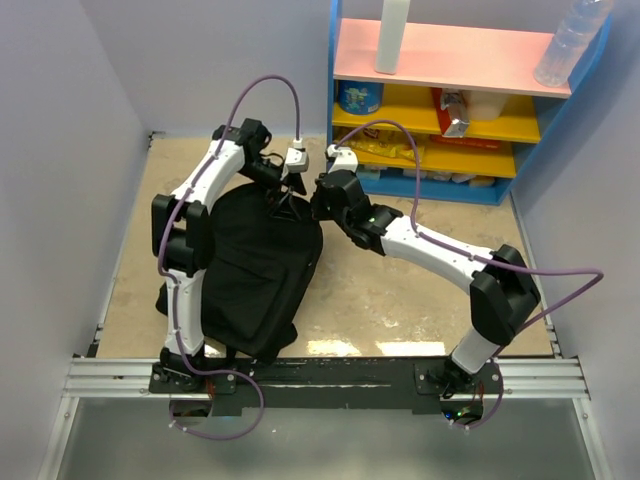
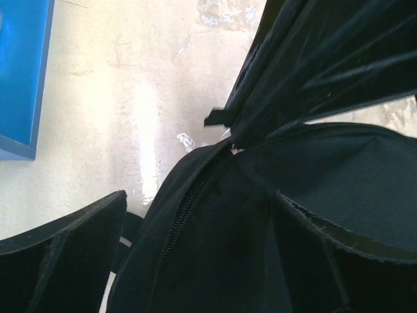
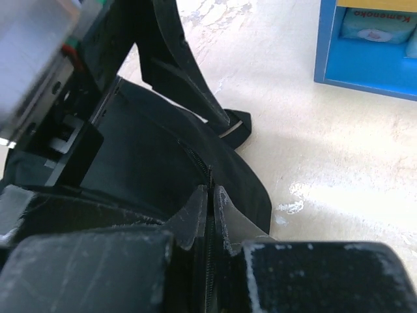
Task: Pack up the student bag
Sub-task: Zip the student bag at the center of the board.
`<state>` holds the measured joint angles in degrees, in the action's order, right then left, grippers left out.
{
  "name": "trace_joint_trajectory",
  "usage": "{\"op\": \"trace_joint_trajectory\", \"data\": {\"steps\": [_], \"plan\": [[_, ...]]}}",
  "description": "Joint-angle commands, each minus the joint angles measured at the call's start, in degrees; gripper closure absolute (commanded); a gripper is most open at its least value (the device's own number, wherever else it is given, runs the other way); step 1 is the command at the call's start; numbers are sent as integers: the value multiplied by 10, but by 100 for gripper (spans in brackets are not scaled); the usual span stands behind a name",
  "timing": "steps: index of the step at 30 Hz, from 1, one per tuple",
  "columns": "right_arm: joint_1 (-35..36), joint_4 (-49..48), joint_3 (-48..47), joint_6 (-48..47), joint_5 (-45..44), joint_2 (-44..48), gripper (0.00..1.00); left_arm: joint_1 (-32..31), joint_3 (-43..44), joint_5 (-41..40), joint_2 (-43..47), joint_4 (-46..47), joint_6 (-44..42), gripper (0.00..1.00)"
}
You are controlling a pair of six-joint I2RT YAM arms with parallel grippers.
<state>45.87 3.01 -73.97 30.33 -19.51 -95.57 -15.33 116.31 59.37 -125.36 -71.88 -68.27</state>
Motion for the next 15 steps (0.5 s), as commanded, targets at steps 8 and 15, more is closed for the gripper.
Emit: {"op": "trace_joint_trajectory", "data": {"steps": [8, 15], "plan": [[4, -37, 14, 0, -12, 50, 100, -16, -6, -17, 17, 67, 34, 100], [11, -7, 53, 7, -43, 85, 100, -17, -35, -60, 48, 232, 168, 100]]}}
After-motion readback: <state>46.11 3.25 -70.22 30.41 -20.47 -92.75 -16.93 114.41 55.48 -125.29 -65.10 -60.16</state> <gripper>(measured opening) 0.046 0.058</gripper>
